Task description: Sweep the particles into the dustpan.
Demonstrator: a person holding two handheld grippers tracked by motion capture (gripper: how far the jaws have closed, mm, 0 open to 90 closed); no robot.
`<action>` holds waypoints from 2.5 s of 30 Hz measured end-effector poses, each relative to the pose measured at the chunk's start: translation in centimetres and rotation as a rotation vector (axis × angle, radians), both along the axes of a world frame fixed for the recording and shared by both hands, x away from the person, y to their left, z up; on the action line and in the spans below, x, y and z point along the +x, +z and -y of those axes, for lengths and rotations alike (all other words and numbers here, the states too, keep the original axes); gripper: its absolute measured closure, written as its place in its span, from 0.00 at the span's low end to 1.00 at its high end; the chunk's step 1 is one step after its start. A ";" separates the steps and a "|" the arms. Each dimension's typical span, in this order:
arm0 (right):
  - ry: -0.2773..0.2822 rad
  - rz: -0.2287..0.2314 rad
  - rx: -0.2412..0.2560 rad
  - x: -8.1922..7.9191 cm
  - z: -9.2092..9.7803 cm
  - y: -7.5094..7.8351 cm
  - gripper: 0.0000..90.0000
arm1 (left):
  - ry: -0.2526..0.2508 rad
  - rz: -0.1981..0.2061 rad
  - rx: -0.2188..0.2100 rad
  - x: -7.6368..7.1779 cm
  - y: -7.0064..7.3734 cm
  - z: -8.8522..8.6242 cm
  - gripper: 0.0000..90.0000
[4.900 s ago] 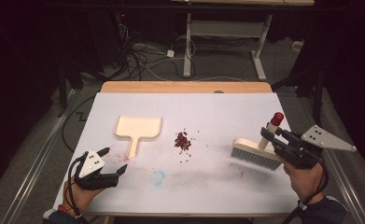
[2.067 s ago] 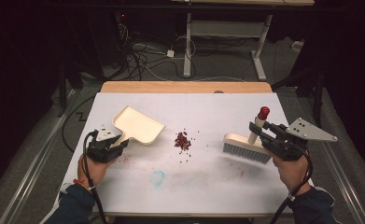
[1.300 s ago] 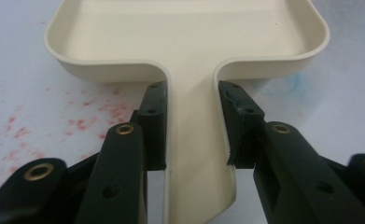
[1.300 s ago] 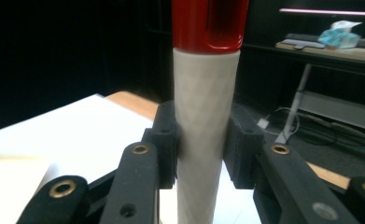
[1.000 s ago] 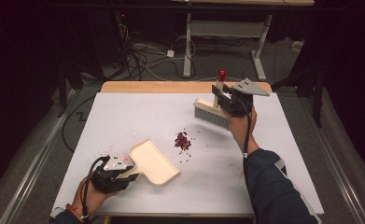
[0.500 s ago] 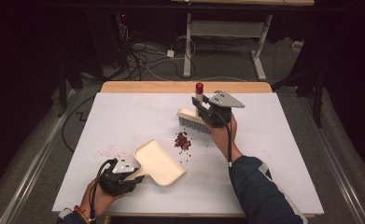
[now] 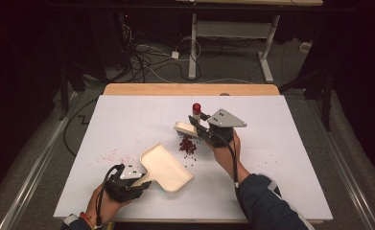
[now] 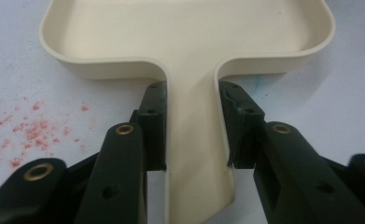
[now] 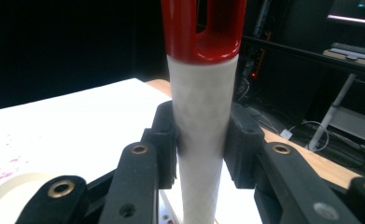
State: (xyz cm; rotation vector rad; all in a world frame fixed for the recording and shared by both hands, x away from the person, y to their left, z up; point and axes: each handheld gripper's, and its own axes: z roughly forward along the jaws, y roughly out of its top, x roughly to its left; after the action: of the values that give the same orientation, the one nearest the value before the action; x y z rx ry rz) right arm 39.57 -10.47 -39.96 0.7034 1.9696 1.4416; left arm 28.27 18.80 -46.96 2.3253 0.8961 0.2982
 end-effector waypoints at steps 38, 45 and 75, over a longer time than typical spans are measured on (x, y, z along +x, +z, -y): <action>0.035 0.038 -0.070 -0.4 -1.4 0.2 0.78 | 0.010 -0.031 -0.010 0.9 0.0 0.5 0.70; 0.097 -0.004 -0.055 -2.1 -1.6 0.4 0.77 | 0.028 -0.039 -0.004 1.7 -0.2 0.8 0.70; 0.092 -0.069 0.037 -6.8 -3.7 0.9 0.78 | 0.084 -0.056 0.024 2.6 -0.7 3.3 0.70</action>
State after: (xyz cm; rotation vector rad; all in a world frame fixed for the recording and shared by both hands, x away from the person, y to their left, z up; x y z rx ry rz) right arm 32.78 -6.73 -39.06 0.6948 2.0568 1.5307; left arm 30.88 15.53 -47.67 2.3317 1.0251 0.2821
